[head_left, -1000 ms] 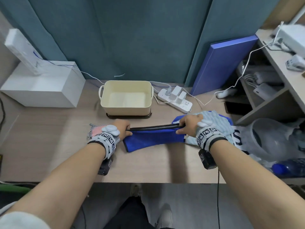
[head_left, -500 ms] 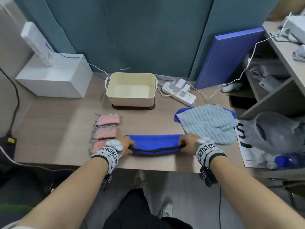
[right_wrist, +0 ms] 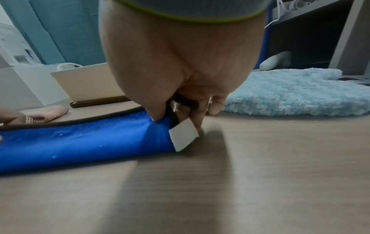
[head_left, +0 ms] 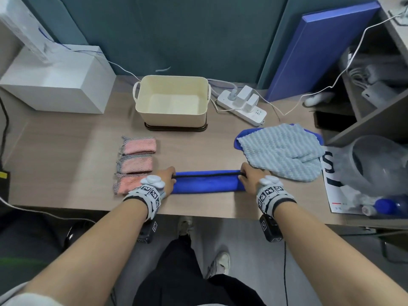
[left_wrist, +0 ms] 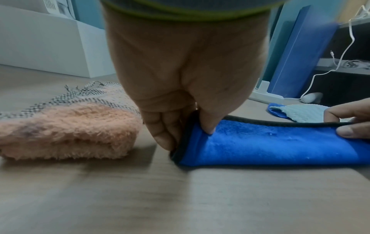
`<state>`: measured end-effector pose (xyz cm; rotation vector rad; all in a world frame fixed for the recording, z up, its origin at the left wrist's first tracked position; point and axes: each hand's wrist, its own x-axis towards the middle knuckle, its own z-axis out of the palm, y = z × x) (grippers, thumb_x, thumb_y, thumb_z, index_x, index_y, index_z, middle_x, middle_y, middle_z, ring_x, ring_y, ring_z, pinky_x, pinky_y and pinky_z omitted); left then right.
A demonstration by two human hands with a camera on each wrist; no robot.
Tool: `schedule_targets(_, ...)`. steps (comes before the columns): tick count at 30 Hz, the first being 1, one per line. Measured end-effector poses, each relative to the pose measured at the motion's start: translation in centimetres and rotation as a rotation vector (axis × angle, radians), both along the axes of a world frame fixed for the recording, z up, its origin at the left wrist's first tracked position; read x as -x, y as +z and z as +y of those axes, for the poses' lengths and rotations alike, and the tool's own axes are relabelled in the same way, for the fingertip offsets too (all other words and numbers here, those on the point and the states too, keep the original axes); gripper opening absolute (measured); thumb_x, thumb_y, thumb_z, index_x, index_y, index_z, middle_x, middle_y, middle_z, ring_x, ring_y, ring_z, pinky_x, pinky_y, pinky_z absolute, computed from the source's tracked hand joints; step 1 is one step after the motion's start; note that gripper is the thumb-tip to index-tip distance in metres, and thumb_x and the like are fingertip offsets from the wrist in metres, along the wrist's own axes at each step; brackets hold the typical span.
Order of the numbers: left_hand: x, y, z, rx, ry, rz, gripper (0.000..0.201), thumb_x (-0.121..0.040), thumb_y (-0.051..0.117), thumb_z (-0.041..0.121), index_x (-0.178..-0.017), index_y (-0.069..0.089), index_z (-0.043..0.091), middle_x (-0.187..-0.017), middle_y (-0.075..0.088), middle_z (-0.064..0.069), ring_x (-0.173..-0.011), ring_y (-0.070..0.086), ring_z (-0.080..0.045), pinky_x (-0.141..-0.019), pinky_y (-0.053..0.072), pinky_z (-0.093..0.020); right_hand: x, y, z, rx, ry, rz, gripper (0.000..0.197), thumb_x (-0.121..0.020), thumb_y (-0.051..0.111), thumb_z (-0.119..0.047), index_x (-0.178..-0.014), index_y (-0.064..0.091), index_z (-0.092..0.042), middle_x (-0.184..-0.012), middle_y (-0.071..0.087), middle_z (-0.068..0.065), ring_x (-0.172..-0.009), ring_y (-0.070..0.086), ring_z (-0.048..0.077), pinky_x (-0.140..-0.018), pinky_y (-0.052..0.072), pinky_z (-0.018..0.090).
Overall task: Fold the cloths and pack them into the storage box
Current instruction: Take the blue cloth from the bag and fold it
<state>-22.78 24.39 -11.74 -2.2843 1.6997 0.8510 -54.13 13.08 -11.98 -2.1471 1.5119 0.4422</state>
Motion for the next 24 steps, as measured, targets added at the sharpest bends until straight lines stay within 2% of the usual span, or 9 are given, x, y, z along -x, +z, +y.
schedule_targets(2, 0.2, 0.1, -0.5, 0.013, 0.027, 0.019, 0.013, -0.101, 0.047, 0.021, -0.114, 0.049, 0.018, -0.077, 0.053, 0.006, -0.072, 0.054, -0.021, -0.066, 0.036, -0.028, -0.6, 0.3, 0.0, 0.041, -0.003, 0.024, 0.020, -0.104, 0.036, -0.049, -0.104, 0.041, -0.029, -0.107, 0.065, 0.005, -0.100, 0.048, 0.032, -0.078, 0.039, 0.039)
schedule_targets(7, -0.3, -0.5, -1.6, -0.032, 0.046, 0.052, 0.017, -0.103, 0.046, 0.019, -0.118, 0.046, 0.012, -0.096, 0.061, -0.012, -0.078, 0.056, -0.028, -0.069, 0.041, -0.033, -1.6, 1.4, -0.5, 0.059, -0.016, 0.072, 0.027, -0.109, 0.032, -0.044, -0.117, 0.046, -0.022, -0.110, 0.070, 0.010, -0.088, 0.048, 0.032, -0.078, 0.033, 0.036)
schedule_targets(10, -0.5, -1.0, -1.7, -0.009, 0.055, 0.001, 0.018, -0.102, 0.049, 0.027, -0.114, 0.044, 0.014, -0.107, 0.060, -0.012, -0.082, 0.056, -0.028, -0.070, 0.046, -0.037, -2.0, 1.3, -0.8, 0.038, -0.038, 0.082, 0.032, -0.109, 0.033, -0.043, -0.128, 0.049, -0.023, -0.118, 0.070, 0.008, -0.096, 0.055, 0.031, -0.083, 0.034, 0.035)
schedule_targets(12, -0.3, -1.1, -1.6, 0.033, 0.058, -0.061, 0.022, -0.099, 0.054, 0.030, -0.111, 0.043, 0.015, -0.110, 0.055, -0.010, -0.083, 0.056, -0.030, -0.070, 0.049, -0.039, -2.2, 0.9, -0.9, 0.031, -0.052, 0.084, 0.033, -0.107, 0.039, -0.045, -0.129, 0.047, -0.022, -0.119, 0.069, 0.007, -0.104, 0.059, 0.033, -0.084, 0.036, 0.036)
schedule_targets(14, 0.0, -0.6, -1.8, 0.122, -0.008, -0.175, 0.029, -0.093, 0.062, 0.030, -0.109, 0.044, 0.015, -0.109, 0.051, -0.010, -0.084, 0.056, -0.033, -0.065, 0.044, -0.038, -2.4, 0.6, -1.3, 0.084, -0.055, 0.059, 0.036, -0.101, 0.052, -0.046, -0.124, 0.045, -0.018, -0.118, 0.065, 0.007, -0.106, 0.058, 0.032, -0.085, 0.039, 0.038)
schedule_targets(17, 1.0, 0.4, -2.6, 0.239, -0.103, -0.239, 0.025, -0.085, 0.065, 0.018, -0.103, 0.049, 0.017, -0.103, 0.050, -0.008, -0.080, 0.053, -0.032, -0.062, 0.036, -0.036, -3.2, 0.9, -1.7, 0.234, 0.002, -0.014, 0.043, -0.087, 0.070, -0.040, -0.115, 0.046, -0.019, -0.116, 0.054, 0.004, -0.105, 0.054, 0.031, -0.084, 0.042, 0.041)
schedule_targets(19, 2.0, 0.8, -2.9, 0.285, -0.095, -0.097, 0.016, -0.084, 0.057, 0.016, -0.098, 0.050, 0.022, -0.098, 0.051, -0.004, -0.075, 0.053, -0.031, -0.061, 0.041, -0.038, -4.3, 1.8, -1.6, 0.297, 0.072, -0.101, 0.034, -0.084, 0.069, -0.033, -0.107, 0.047, -0.022, -0.110, 0.051, 0.002, -0.100, 0.051, 0.030, -0.082, 0.040, 0.041)
schedule_targets(21, 3.6, 0.6, -2.9, 0.253, -0.107, 0.129, 0.011, -0.084, 0.053, 0.017, -0.093, 0.053, 0.024, -0.092, 0.053, 0.002, -0.079, 0.057, -0.031, -0.067, 0.047, -0.038, -5.7, 2.5, -1.0, 0.295, 0.155, -0.186, 0.024, -0.085, 0.064, -0.028, -0.103, 0.049, -0.023, -0.106, 0.052, 0.001, -0.098, 0.049, 0.029, -0.082, 0.037, 0.042)
schedule_targets(24, 5.8, -0.2, -2.6, 0.163, -0.131, 0.256, 0.014, -0.083, 0.055, 0.014, -0.091, 0.057, 0.025, -0.088, 0.054, 0.006, -0.083, 0.058, -0.026, -0.071, 0.044, -0.032, -8.2, 2.0, 0.8, 0.065, 0.224, -0.269, 0.017, -0.089, 0.058, -0.023, -0.105, 0.057, -0.021, -0.107, 0.059, 0.005, -0.100, 0.054, 0.031, -0.085, 0.044, 0.041)
